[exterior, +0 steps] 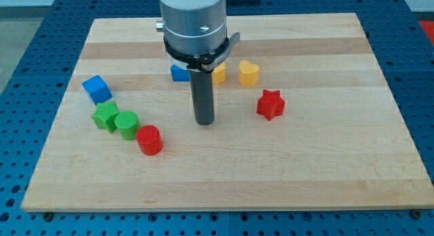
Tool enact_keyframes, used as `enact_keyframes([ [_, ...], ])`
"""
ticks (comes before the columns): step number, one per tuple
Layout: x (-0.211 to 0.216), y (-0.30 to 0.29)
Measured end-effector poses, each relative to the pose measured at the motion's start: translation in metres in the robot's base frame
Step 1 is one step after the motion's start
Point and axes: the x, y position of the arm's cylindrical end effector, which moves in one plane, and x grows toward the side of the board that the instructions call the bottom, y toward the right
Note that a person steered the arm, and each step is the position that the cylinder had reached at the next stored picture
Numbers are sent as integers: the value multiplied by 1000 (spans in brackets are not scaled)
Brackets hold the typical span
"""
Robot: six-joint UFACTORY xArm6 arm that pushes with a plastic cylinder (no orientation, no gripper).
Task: Slightly move the hexagon to the right of the triangle
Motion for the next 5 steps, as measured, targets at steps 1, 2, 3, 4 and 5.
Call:
enact_keyframes([
  [1, -19, -10],
  [2, -52, -10],
  [3, -74, 3],
  [4, -78, 4],
  [5, -100, -3],
])
